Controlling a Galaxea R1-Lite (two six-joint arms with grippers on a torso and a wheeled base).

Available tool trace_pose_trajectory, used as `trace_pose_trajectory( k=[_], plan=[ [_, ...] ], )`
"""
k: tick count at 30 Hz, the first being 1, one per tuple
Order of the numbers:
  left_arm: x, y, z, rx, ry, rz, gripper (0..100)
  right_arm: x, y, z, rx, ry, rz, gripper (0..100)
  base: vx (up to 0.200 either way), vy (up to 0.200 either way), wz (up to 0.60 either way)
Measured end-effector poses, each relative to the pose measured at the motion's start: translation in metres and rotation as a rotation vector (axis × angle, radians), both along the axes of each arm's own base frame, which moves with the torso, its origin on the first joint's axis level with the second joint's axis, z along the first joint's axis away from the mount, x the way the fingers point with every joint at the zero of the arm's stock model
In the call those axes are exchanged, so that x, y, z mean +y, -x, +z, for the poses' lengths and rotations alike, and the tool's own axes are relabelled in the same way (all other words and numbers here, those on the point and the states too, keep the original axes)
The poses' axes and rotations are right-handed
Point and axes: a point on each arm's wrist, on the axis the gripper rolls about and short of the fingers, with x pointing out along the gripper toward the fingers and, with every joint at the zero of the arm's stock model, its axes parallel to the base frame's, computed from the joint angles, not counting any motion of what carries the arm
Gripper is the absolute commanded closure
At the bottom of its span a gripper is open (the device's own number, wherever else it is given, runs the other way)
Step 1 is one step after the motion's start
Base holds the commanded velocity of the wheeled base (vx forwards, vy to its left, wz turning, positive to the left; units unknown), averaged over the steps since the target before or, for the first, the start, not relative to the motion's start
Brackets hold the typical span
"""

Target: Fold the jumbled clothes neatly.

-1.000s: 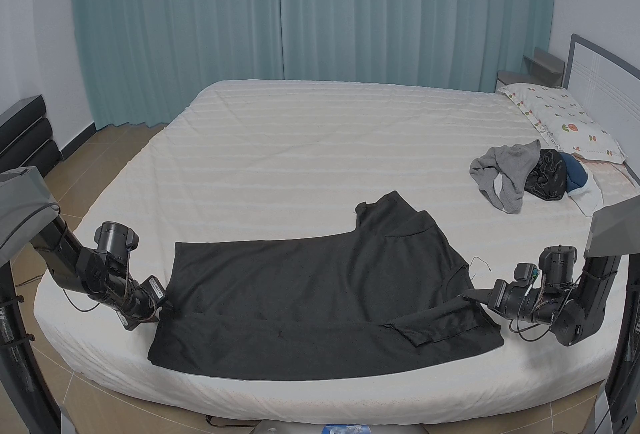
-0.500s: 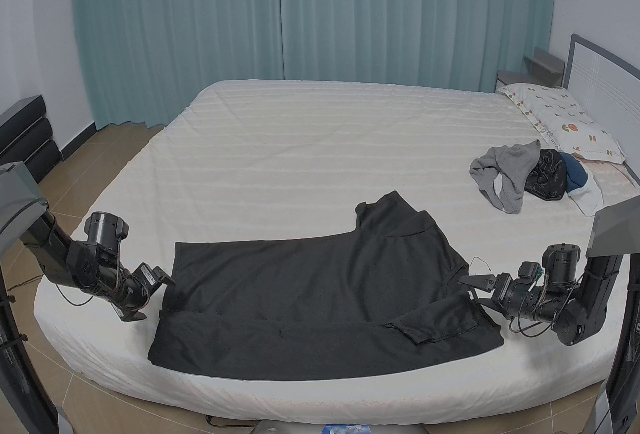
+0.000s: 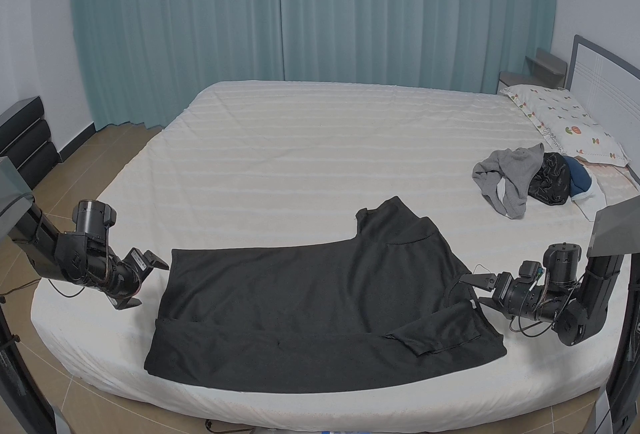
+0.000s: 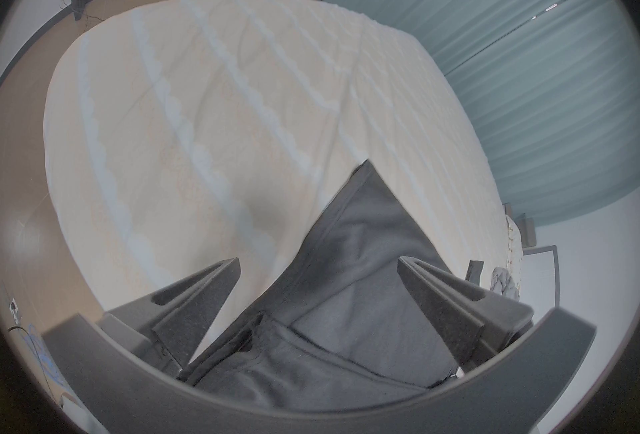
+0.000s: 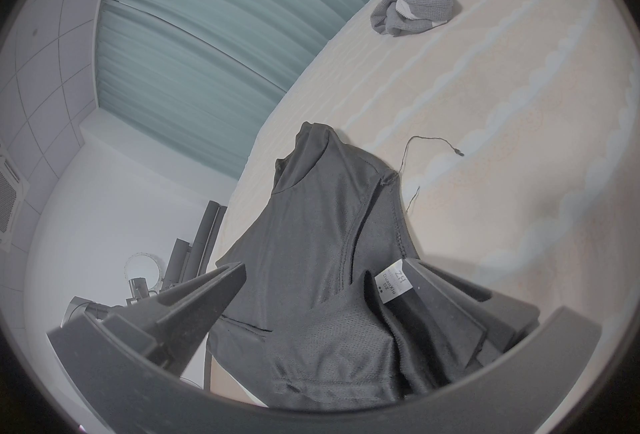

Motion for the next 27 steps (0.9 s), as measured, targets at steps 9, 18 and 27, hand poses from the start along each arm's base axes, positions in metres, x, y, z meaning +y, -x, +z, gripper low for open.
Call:
trace_pose_trajectory(
  k=[9, 18, 27],
  plan=[
    [0.001, -0.02, 0.015, -0.09, 0.038, -0.037, 0, 0.002, -0.001, 0.001, 0.028, -0.054, -0.023, 0, 0.0, 0.0, 0.0],
    [0.005, -0.069, 0.011, -0.204, 0.048, -0.111, 0, 0.003, -0.001, 0.002, 0.034, -0.093, -0.04, 0, 0.0, 0.0, 0.0],
    [0.015, -0.113, -0.023, -0.424, -0.011, -0.252, 0, 0.003, 0.0, -0.001, 0.059, -0.119, -0.048, 0, 0.0, 0.0, 0.0]
  ],
)
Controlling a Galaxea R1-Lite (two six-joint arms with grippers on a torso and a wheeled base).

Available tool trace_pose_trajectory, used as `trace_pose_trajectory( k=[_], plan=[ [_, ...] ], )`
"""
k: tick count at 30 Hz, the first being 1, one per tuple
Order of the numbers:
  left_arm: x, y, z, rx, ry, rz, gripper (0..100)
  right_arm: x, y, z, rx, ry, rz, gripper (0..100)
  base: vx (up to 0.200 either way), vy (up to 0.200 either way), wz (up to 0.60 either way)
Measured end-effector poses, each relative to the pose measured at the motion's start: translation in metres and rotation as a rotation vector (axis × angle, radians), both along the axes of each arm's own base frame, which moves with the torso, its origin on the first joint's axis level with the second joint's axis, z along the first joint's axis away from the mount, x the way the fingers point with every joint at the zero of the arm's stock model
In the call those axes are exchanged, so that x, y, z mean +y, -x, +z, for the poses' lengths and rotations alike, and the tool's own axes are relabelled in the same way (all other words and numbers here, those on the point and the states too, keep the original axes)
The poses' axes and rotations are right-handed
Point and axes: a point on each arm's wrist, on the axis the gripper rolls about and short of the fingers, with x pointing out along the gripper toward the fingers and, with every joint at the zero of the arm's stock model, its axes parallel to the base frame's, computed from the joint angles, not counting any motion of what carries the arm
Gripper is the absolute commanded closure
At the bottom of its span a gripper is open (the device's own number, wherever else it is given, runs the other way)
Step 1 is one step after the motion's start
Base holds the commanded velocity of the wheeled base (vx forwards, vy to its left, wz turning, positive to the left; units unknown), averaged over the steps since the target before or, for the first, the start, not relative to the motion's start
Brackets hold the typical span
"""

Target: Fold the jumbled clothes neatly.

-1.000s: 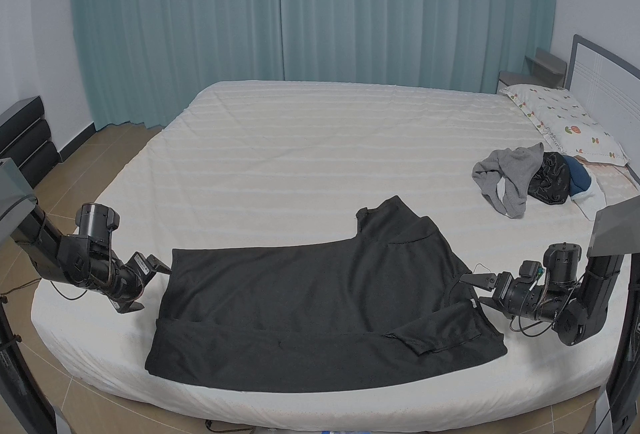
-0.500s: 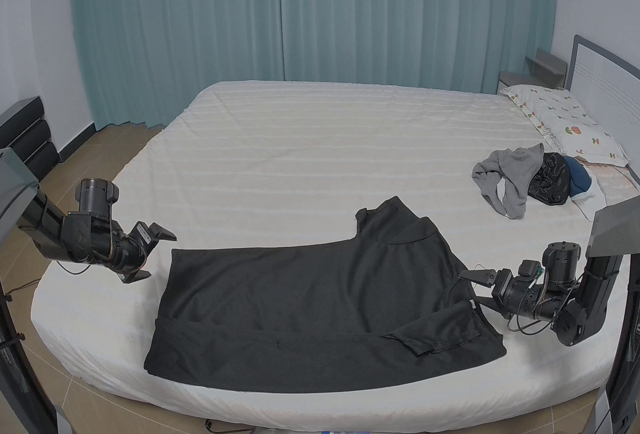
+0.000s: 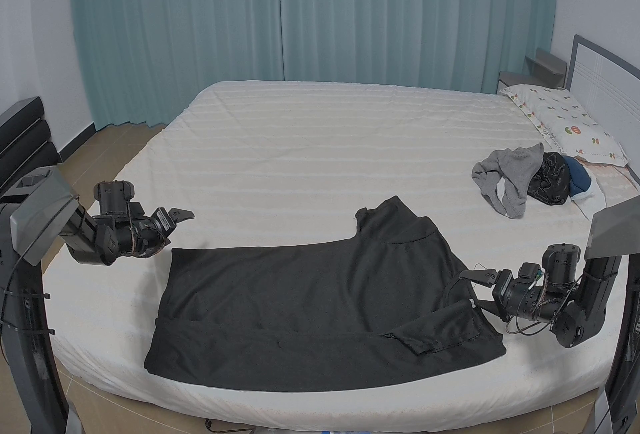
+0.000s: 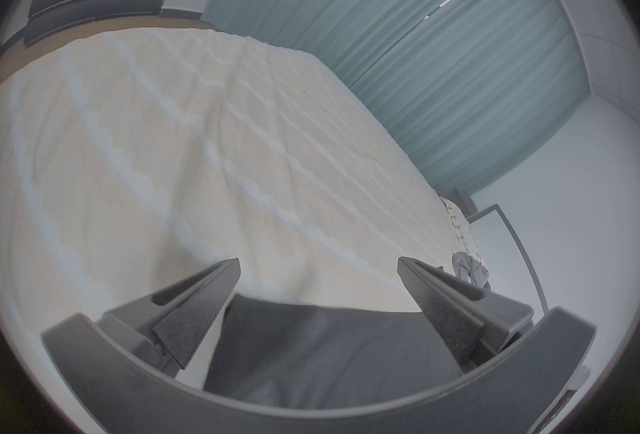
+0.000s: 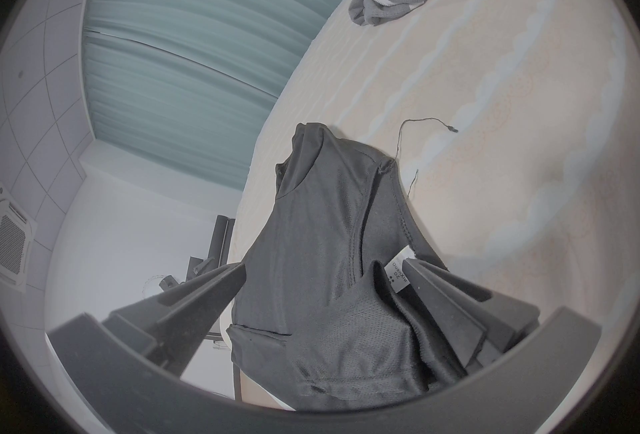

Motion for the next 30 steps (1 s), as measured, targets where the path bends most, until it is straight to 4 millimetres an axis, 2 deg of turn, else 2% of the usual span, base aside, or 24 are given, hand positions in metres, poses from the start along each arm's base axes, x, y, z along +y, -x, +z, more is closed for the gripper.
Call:
trace_pose_trajectory(
  k=[8, 18, 19, 30],
  plan=[
    [0.011, -0.005, -0.03, 0.002, -0.008, -0.015, 0, -0.002, -0.001, -0.004, 0.011, -0.005, -0.007, 0, 0.0, 0.0, 0.0],
    [0.008, 0.001, -0.043, 0.004, -0.005, -0.022, 0, -0.003, -0.003, -0.006, 0.014, -0.005, -0.008, 0, 0.0, 0.0, 0.0],
    [0.007, 0.001, -0.043, 0.007, -0.004, -0.023, 100, -0.003, -0.003, -0.006, 0.014, -0.005, -0.008, 0, 0.0, 0.0, 0.0],
    [0.004, 0.006, -0.045, 0.024, -0.002, -0.023, 100, -0.003, -0.01, 0.004, -0.036, -0.002, -0.025, 0, 0.0, 0.0, 0.0]
  ],
)
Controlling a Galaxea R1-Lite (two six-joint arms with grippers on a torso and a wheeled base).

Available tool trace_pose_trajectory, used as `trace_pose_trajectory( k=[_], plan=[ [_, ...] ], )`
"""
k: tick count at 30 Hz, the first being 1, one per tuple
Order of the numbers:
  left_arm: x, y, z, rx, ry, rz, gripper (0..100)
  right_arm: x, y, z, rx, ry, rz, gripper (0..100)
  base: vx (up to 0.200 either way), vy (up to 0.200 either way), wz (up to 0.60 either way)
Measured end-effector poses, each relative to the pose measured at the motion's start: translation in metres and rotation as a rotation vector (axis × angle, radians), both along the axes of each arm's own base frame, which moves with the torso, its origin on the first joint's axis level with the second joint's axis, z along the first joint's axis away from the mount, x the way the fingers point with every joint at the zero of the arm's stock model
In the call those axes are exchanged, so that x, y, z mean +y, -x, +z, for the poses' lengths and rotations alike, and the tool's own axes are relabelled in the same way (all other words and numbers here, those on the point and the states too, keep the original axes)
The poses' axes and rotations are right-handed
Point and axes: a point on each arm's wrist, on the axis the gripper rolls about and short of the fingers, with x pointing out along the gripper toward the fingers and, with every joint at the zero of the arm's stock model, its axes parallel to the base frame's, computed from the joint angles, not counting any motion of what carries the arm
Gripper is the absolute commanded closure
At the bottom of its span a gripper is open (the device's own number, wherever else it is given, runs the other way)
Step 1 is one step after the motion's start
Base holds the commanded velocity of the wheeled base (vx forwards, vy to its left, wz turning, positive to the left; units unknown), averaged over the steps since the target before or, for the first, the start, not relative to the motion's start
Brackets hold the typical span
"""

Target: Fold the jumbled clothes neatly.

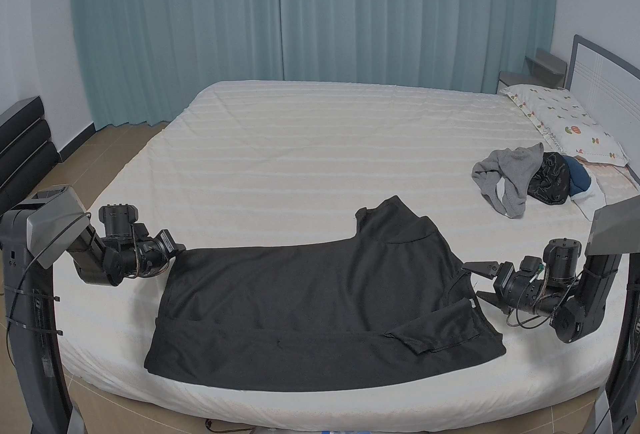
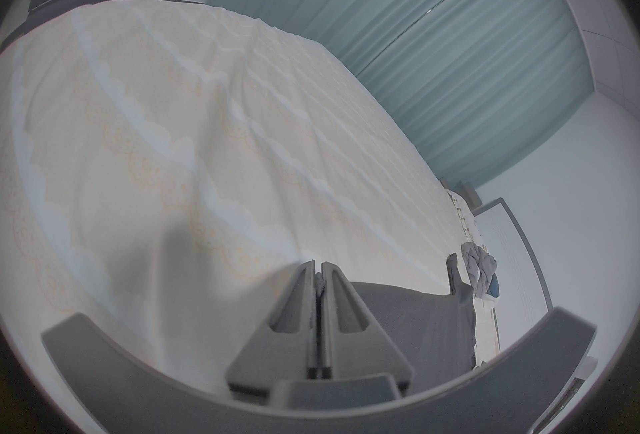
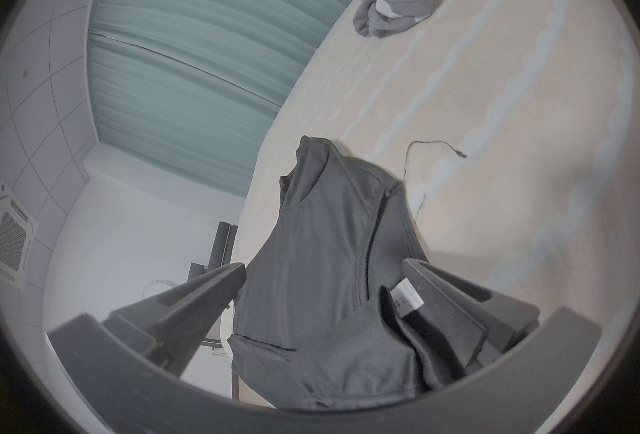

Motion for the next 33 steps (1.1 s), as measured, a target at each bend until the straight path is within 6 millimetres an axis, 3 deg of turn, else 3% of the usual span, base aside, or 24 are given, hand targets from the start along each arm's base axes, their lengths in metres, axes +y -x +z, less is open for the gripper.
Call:
trace_pose_trajectory(
  k=[12, 23, 28, 33],
  plan=[
    [0.001, 0.006, 0.016, -0.004, 0.027, 0.038, 100, 0.02, -0.044, 0.015, -0.024, 0.042, -0.019, 0, 0.0, 0.0, 0.0],
    [0.003, 0.01, 0.028, -0.016, 0.053, 0.063, 100, 0.043, -0.119, 0.048, -0.095, 0.162, -0.017, 0, 0.0, 0.0, 0.0],
    [0.004, 0.01, 0.03, -0.017, 0.056, 0.066, 100, 0.052, -0.148, 0.05, -0.11, 0.23, -0.026, 0, 0.0, 0.0, 0.0],
    [0.004, 0.011, 0.031, -0.015, 0.059, 0.069, 100, 0.059, -0.174, 0.04, -0.115, 0.297, -0.055, 0, 0.0, 0.0, 0.0]
  ],
)
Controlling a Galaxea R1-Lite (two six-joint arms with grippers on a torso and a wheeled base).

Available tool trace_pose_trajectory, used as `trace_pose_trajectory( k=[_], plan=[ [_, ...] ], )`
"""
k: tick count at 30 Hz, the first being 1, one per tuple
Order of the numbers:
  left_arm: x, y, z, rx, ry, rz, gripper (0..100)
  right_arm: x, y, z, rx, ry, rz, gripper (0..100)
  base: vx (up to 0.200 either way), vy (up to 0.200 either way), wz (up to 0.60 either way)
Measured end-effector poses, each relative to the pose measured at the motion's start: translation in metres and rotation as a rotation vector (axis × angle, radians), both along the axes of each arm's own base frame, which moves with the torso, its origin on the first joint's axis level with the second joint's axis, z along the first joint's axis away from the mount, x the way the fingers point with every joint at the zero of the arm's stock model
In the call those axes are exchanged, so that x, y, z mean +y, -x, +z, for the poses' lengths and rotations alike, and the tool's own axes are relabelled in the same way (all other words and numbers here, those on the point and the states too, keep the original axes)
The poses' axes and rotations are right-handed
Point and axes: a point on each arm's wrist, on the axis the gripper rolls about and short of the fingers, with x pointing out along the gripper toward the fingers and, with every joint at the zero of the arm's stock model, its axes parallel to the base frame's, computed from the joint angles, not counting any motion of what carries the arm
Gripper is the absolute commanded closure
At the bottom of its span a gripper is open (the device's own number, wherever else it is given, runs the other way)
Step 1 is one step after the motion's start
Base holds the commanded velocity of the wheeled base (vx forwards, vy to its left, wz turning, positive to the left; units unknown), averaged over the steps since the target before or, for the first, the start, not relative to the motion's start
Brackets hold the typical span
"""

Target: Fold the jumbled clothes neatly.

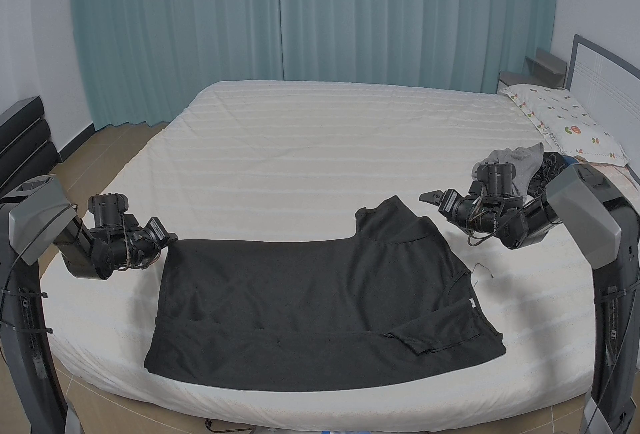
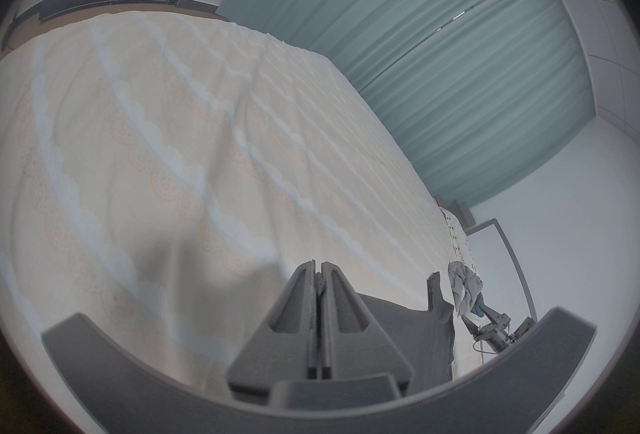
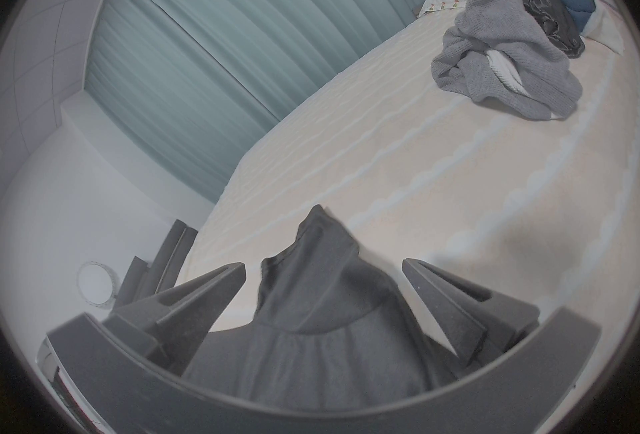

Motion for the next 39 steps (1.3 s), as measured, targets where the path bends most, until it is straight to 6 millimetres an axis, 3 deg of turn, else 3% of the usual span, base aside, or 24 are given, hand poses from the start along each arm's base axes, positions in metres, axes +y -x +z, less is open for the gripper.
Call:
trace_pose_trajectory(
  k=[12, 13, 28, 39],
  plan=[
    [0.0, 0.001, 0.0, 0.002, -0.002, 0.005, 100, 0.013, -0.029, -0.029, 0.007, 0.035, -0.004, 0, 0.0, 0.0, 0.0],
    [0.0, 0.001, 0.0, 0.002, -0.002, 0.006, 100, 0.014, -0.03, -0.03, 0.01, 0.035, -0.002, 100, 0.0, 0.0, 0.0],
    [0.0, 0.001, 0.002, 0.001, -0.005, 0.009, 100, 0.012, -0.03, -0.04, 0.042, 0.051, -0.002, 100, 0.0, 0.0, 0.0],
    [0.001, 0.004, 0.014, -0.021, -0.028, 0.042, 100, 0.004, -0.025, -0.02, -0.031, 0.029, -0.055, 100, 0.0, 0.0, 0.0]
  ],
)
